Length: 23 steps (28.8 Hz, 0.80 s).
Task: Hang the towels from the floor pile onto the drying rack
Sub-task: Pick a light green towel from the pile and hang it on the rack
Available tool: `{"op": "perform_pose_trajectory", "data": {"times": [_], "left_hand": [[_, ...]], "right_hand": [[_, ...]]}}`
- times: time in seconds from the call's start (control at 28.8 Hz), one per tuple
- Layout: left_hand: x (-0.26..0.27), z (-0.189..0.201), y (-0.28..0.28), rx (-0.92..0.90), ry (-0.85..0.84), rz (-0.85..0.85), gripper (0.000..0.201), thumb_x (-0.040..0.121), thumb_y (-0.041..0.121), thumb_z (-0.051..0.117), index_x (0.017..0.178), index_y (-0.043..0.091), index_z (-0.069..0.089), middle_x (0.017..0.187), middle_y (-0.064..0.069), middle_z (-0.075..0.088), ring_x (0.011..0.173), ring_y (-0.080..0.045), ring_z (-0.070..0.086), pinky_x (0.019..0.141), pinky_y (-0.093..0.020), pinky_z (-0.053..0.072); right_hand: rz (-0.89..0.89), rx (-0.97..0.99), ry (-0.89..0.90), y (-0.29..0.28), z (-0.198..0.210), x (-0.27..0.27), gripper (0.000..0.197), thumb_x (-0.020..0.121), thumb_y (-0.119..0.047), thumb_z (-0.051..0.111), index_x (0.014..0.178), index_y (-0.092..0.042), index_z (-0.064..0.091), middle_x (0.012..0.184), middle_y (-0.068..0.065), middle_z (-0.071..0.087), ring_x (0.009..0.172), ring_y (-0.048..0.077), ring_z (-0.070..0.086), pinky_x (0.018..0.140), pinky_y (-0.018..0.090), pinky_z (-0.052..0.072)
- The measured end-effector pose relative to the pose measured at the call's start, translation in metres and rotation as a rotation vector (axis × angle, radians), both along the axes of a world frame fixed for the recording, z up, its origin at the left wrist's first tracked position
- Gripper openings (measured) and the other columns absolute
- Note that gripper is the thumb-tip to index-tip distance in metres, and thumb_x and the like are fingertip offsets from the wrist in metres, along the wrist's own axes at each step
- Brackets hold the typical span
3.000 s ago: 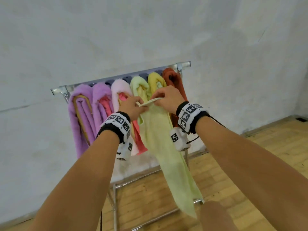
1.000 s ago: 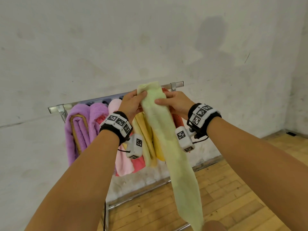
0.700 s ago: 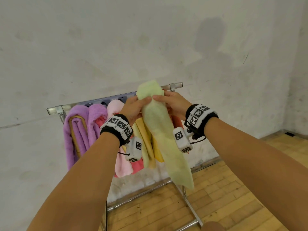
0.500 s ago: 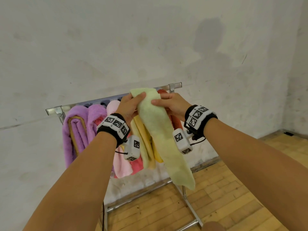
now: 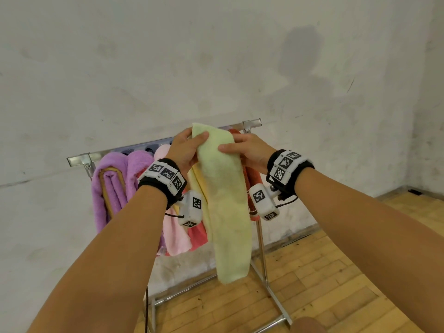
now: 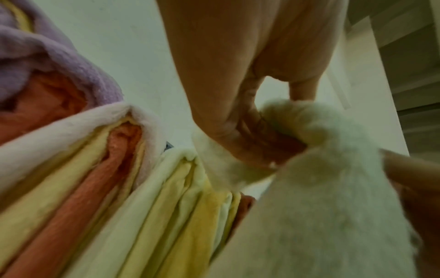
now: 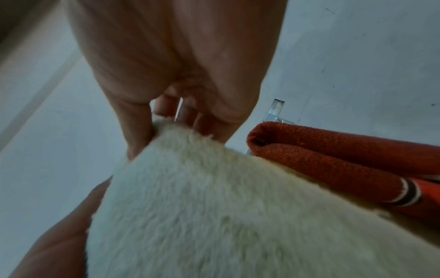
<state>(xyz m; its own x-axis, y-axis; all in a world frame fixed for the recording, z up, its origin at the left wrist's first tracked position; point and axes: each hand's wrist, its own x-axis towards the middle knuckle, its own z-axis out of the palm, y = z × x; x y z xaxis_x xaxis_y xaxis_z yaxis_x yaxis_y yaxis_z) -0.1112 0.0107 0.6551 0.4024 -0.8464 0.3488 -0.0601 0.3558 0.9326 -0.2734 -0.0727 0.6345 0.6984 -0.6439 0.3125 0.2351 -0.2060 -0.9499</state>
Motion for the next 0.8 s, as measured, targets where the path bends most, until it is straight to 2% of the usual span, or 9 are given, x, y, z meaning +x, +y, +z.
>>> {"op": "perform_pose_trajectory", "data": {"times": [0.1,0.21,0.28,0.35,0.45,0.56,0.66,0.73,0.8], "left_hand": [[-0.003,-0.003,0.004,0.125,-0.078,-0.062,0.042,0.091,0.035,0.068,0.126,0.013,0.061,0.11,-0.002,0.072,0.095,-0.018,0.07,0.071,-0.028,0.057],[-0.008,-0.01,0.001,0.192,-0.178,-0.148,0.039,0.089,0.027,0.07,0.125,0.012,0.062,0.116,-0.006,0.071,0.105,-0.023,0.069,0.083,-0.035,0.057],[-0.011,-0.009,-0.001,0.159,-0.159,-0.118,0.034,0.091,0.018,0.068,0.124,0.01,0.061,0.115,-0.008,0.071,0.103,-0.023,0.069,0.077,-0.033,0.058],[-0.012,-0.005,-0.002,0.11,-0.118,-0.072,0.03,0.094,0.016,0.065,0.123,0.009,0.059,0.109,-0.006,0.07,0.097,-0.02,0.068,0.069,-0.029,0.058],[-0.01,-0.001,-0.005,0.056,-0.056,0.006,0.037,0.094,0.018,0.064,0.128,0.006,0.055,0.115,-0.008,0.066,0.101,-0.021,0.066,0.068,-0.027,0.057],[-0.009,-0.003,-0.001,0.119,-0.045,-0.008,0.045,0.09,0.028,0.07,0.13,0.013,0.053,0.119,-0.007,0.067,0.099,-0.023,0.068,0.069,-0.03,0.058],[-0.013,-0.009,0.002,0.253,-0.173,-0.109,0.051,0.087,0.03,0.073,0.131,0.014,0.053,0.121,-0.009,0.068,0.102,-0.025,0.07,0.075,-0.035,0.06],[-0.013,-0.009,0.002,0.22,-0.163,-0.062,0.05,0.088,0.024,0.073,0.132,0.013,0.052,0.121,-0.011,0.066,0.1,-0.023,0.069,0.069,-0.031,0.059],[-0.012,-0.006,0.002,0.142,-0.118,0.011,0.047,0.09,0.021,0.071,0.132,0.014,0.051,0.119,-0.011,0.063,0.091,-0.02,0.067,0.063,-0.028,0.056]], "right_hand": [[-0.125,0.019,-0.182,-0.002,0.005,0.0,0.034,0.084,-0.015,0.077,0.116,-0.006,0.07,0.109,0.01,0.074,0.099,0.025,0.072,0.085,0.039,0.059],[-0.23,0.007,-0.266,-0.003,0.007,0.0,0.027,0.084,-0.017,0.077,0.109,-0.007,0.073,0.101,0.009,0.076,0.092,0.025,0.073,0.078,0.039,0.059],[-0.223,0.017,-0.27,-0.003,0.006,0.0,0.028,0.085,-0.02,0.075,0.112,-0.01,0.071,0.105,0.009,0.075,0.095,0.025,0.073,0.08,0.04,0.059],[-0.132,0.036,-0.211,-0.004,0.003,-0.001,0.034,0.087,-0.022,0.073,0.119,-0.014,0.067,0.113,0.008,0.073,0.103,0.026,0.071,0.086,0.04,0.059],[-0.03,0.069,-0.107,-0.003,0.0,-0.005,0.039,0.088,-0.011,0.069,0.127,-0.011,0.061,0.117,0.012,0.071,0.105,0.028,0.07,0.086,0.039,0.059],[-0.107,0.03,-0.111,-0.003,0.003,-0.005,0.043,0.085,-0.008,0.073,0.126,-0.011,0.061,0.115,0.012,0.071,0.103,0.029,0.07,0.086,0.042,0.059],[-0.241,0.008,-0.152,-0.004,0.007,-0.001,0.048,0.08,-0.013,0.078,0.125,-0.015,0.061,0.115,0.01,0.07,0.103,0.029,0.069,0.089,0.047,0.058],[-0.238,0.043,-0.145,-0.004,0.005,0.001,0.056,0.079,-0.017,0.078,0.131,-0.015,0.056,0.118,0.009,0.068,0.103,0.026,0.069,0.09,0.047,0.058],[-0.158,0.097,-0.116,-0.001,0.002,-0.002,0.049,0.084,-0.014,0.074,0.13,-0.011,0.056,0.115,0.01,0.069,0.098,0.023,0.07,0.084,0.04,0.06]]}}
